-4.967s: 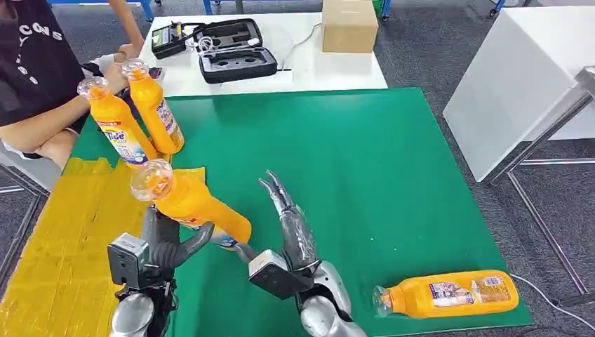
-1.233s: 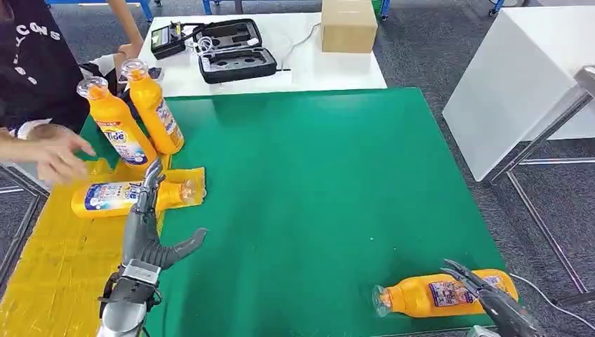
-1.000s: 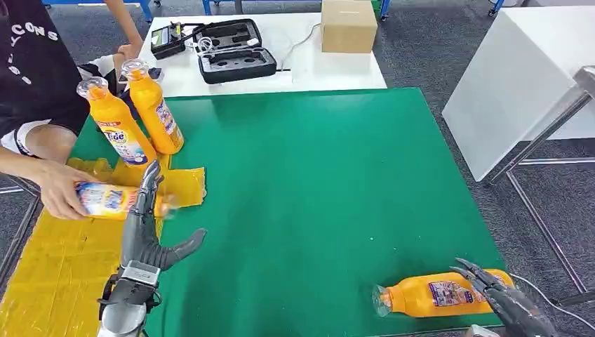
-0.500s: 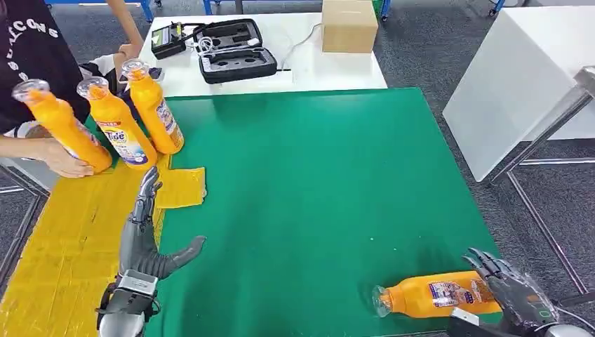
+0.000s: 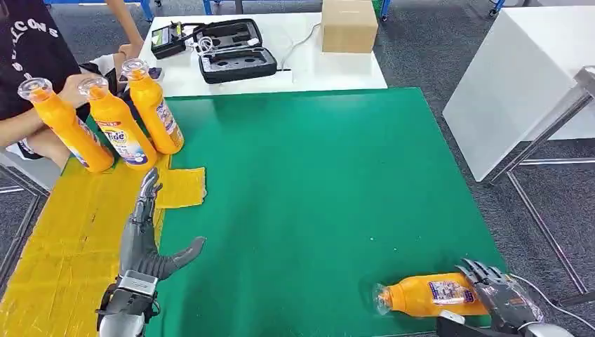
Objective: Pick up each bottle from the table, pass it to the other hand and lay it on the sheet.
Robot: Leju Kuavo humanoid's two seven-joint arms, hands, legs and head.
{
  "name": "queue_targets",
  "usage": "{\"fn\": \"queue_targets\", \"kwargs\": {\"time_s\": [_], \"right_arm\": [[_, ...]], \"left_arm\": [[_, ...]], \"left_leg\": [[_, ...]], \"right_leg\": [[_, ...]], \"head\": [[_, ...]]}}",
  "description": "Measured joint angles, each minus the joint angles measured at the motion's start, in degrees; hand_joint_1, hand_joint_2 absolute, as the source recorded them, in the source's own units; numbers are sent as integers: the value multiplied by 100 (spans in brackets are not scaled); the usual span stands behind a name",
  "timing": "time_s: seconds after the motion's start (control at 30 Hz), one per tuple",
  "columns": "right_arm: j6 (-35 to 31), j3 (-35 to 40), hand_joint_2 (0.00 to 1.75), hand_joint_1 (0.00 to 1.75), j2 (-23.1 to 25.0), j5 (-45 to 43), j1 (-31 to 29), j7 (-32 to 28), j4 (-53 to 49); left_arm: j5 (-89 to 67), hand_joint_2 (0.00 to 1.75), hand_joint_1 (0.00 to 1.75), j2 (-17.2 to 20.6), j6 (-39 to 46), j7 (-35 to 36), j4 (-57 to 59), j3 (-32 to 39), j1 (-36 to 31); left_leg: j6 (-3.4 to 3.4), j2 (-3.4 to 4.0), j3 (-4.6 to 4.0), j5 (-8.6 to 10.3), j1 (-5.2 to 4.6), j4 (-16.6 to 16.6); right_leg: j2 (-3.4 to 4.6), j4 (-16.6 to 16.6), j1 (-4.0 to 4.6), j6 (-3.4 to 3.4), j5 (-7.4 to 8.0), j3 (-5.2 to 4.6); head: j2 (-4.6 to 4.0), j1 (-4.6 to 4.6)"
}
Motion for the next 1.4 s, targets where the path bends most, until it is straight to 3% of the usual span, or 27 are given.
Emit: {"fn": "queue_targets", "kwargs": {"time_s": [0.07, 0.1, 0.23, 0.3, 0.4, 0.83, 0.97, 1.07, 1.23, 1.4], "right_arm": [[-13, 107, 175, 138, -61, -9, -32, 59, 102], [-20, 137, 175, 155, -81, -17, -48, 72, 126], [-298, 376, 175, 155, -109, 76, -238, 107, 350], [-446, 511, 175, 175, -98, 133, -346, 118, 459], [-542, 658, 175, 175, -83, 168, -483, 144, 586], [-1224, 747, 175, 175, 481, 455, -801, -481, 789], [-1379, 721, 175, 175, 880, -49, -848, -1160, 795], [-1615, 636, 175, 171, 1634, -999, -1272, -1486, 712], [-1388, 592, 175, 175, 2460, -1996, -1823, -1801, 507], [-1270, 599, 175, 175, 3049, -2485, -2150, -1904, 443]], "left_arm": [[0, 175, 0, 0, 0, 0, 0, -2, 0], [0, 175, 0, 0, 0, 0, 0, -2, 0], [9, 175, 0, 0, 4, 28, 0, -2, 3], [9, 175, 0, 0, 4, 42, 0, -4, 9], [9, 175, 0, -22, 4, 52, 0, -4, 6], [-72, 175, 0, -127, -66, 133, -90, 2, 17], [-100, 175, 0, -151, -85, 138, -92, 4, 17], [-168, 175, 0, -212, -87, 160, -98, -9, 39], [-208, 175, 0, -243, -70, 197, -105, -28, 116], [-311, 175, 0, -269, -79, 278, -96, -44, 109]], "left_leg": [[0, 0, 1, 0, 0, 0], [0, 2, 2, 0, 1, 0], [-2, 30, 9, -17, 9, -2], [-6, 104, 22, -33, 19, -5], [-10, 185, 55, -58, 19, -9], [0, 302, 43, -17, 40, -12], [-13, 301, 11, 9, 56, -14], [-22, 294, -6, 45, 61, -14], [-49, 112, -58, 128, 72, -12], [-47, 69, -91, 130, 71, -12]], "right_leg": [[0, 0, 0, 0, 0, 1], [0, 0, 1, 0, 0, 2], [31, -4, 19, -3, 3, 7], [100, -17, 29, -15, 16, 16], [184, -23, 27, -15, 30, 22], [299, -34, 41, -23, 123, -15], [300, -33, 50, -22, 161, -40], [295, -27, 54, -51, 182, -75], [129, -18, 59, -37, 164, -89], [81, -16, 55, -22, 148, -97]], "head": [[0, 0], [0, 0], [0, 4], [0, 2], [0, 2], [0, 4], [0, 2], [0, -11], [0, -4], [0, 0]]}}
